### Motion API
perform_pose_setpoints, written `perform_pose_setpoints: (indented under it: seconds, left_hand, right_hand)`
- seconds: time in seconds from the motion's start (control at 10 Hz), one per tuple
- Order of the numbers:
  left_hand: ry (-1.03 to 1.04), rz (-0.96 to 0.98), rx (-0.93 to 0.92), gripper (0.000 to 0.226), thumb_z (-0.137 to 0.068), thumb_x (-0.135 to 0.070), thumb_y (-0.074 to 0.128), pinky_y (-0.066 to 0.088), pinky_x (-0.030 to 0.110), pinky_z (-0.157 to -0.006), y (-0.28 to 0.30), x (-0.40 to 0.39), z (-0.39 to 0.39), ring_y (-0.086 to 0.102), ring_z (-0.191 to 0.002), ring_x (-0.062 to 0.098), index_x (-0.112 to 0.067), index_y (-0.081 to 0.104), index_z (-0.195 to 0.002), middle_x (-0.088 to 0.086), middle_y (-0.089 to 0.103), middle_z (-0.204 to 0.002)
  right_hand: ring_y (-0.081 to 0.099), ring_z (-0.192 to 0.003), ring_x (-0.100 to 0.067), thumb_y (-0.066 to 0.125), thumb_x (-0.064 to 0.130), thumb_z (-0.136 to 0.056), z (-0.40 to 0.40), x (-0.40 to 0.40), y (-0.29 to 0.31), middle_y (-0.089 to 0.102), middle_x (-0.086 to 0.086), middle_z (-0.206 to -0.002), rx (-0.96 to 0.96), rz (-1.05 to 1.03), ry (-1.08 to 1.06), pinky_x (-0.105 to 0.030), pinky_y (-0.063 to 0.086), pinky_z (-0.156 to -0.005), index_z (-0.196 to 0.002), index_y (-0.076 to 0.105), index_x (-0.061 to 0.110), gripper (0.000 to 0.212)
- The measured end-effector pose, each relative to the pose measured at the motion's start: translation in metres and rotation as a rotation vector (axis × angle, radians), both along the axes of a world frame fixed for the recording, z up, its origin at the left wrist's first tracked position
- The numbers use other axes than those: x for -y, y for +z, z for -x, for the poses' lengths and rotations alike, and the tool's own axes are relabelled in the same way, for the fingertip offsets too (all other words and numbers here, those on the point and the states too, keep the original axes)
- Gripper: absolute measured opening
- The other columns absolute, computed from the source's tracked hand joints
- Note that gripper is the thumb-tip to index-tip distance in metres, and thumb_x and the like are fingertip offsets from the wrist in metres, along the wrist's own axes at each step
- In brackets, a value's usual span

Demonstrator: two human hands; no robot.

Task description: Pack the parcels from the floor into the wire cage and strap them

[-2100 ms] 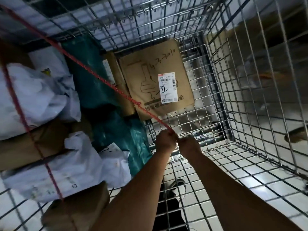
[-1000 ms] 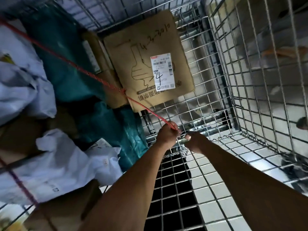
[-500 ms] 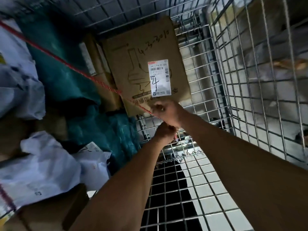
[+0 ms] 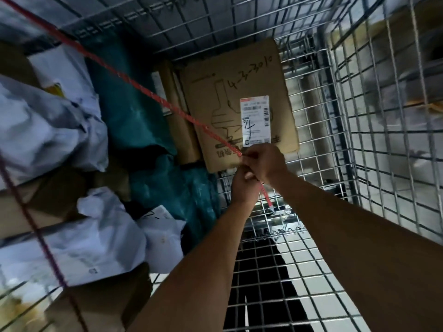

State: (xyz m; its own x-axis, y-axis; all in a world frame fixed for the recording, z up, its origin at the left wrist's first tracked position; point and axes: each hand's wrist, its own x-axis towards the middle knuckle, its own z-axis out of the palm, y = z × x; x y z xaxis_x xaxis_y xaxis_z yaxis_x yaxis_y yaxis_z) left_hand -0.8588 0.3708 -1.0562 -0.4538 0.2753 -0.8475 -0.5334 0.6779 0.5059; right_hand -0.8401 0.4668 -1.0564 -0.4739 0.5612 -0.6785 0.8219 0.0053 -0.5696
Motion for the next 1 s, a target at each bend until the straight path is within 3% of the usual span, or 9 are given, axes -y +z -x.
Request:
perform_pose_setpoints:
  seconds: [0.1,0.2,0.3,0.4,0.6,0.7,0.8,0.9,1.0]
  left_hand:
    - [0.077,0.065,-0.116,0.018,-0.103,-0.007,0.057,0.044,0.008,-0.063,0.008,0.004,0.009,0.065,-0.076,0.001,0.001,0.07,-0.111,0.005,0.07,-0.094]
    - [-0.036,0.256,-0.243,0.024,-0.105,-0.016,0.053,0.04,0.024,-0.065,0.006,0.011,0.019,0.06,-0.086,0.026,-0.002,0.072,-0.102,0.012,0.07,-0.092]
    - [-0.172,0.265,-0.355,0.025,-0.107,-0.011,0.047,0.043,0.02,-0.068,0.009,0.011,0.031,0.05,-0.093,0.023,0.0,0.069,-0.11,0.008,0.062,-0.088]
    - [-0.183,0.355,-0.358,0.022,-0.103,-0.023,0.056,0.05,0.032,-0.081,0.011,0.019,0.04,0.064,-0.096,0.026,-0.011,0.074,-0.107,0.009,0.075,-0.104]
    - [-0.138,0.239,-0.262,0.019,-0.099,-0.015,0.061,0.053,0.03,-0.09,0.024,0.03,0.055,0.071,-0.107,0.03,-0.011,0.073,-0.114,0.009,0.077,-0.11]
    - [-0.065,0.208,-0.25,0.016,-0.1,-0.012,0.06,0.048,0.023,-0.081,0.04,0.031,0.055,0.068,-0.103,0.026,-0.014,0.075,-0.104,0.004,0.077,-0.103]
    - [-0.088,0.184,-0.247,0.022,-0.104,-0.019,0.054,0.051,0.019,-0.08,0.066,0.033,0.066,0.068,-0.101,0.027,-0.013,0.074,-0.112,0.004,0.075,-0.102]
    - [-0.138,0.149,-0.244,0.029,-0.108,-0.031,0.043,0.052,0.03,-0.082,0.099,0.033,0.082,0.065,-0.095,0.025,-0.019,0.069,-0.113,0.004,0.072,-0.104]
    - [-0.139,0.126,-0.253,0.03,-0.108,-0.034,0.038,0.042,0.024,-0.062,0.142,0.036,0.102,0.061,-0.086,0.02,-0.024,0.065,-0.098,-0.008,0.06,-0.082]
  right_hand:
    - [0.071,-0.098,-0.019,0.078,0.031,-0.086,0.009,0.007,0.005,0.078,0.004,-0.099,0.037,-0.027,0.121,-0.033,0.056,-0.088,-0.1,0.08,0.031,0.015]
    - [0.069,-0.097,-0.023,0.076,0.033,-0.087,0.015,0.015,0.004,0.075,0.002,-0.101,0.071,-0.018,0.121,-0.039,0.057,-0.086,-0.099,0.078,0.029,0.013]
    - [0.068,-0.094,-0.025,0.072,0.04,-0.088,0.022,0.021,0.001,0.073,0.001,-0.099,0.102,-0.036,0.186,-0.04,0.058,-0.083,-0.097,0.076,0.03,0.015]
    - [0.065,-0.09,-0.026,0.067,0.043,-0.087,0.028,0.025,0.0,0.069,0.001,-0.093,0.114,-0.081,0.223,-0.036,0.056,-0.075,-0.092,0.072,0.029,0.016]
    - [0.065,-0.086,-0.024,0.071,0.037,-0.083,0.039,0.026,0.007,0.07,0.004,-0.09,0.173,0.032,0.057,-0.027,0.043,-0.067,-0.076,0.064,0.03,0.012]
    - [0.068,-0.089,-0.022,0.073,0.027,-0.079,0.04,0.023,0.018,0.072,0.004,-0.085,0.157,0.085,0.01,-0.023,0.043,-0.063,-0.084,0.073,0.019,0.01]
    - [0.069,-0.101,-0.029,0.068,0.027,-0.087,0.046,0.018,0.044,0.077,-0.007,-0.101,0.154,0.075,0.027,-0.03,0.054,-0.082,-0.094,0.078,0.02,0.014]
    - [0.068,-0.106,-0.036,0.058,0.032,-0.098,0.054,0.014,0.074,0.074,-0.018,-0.112,0.139,-0.003,0.162,-0.035,0.054,-0.088,-0.114,0.076,0.011,0.032]
    - [0.066,-0.108,-0.038,0.047,0.035,-0.104,0.061,0.01,0.12,0.07,-0.022,-0.114,0.155,0.019,0.162,-0.033,0.048,-0.083,-0.113,0.071,0.004,0.04]
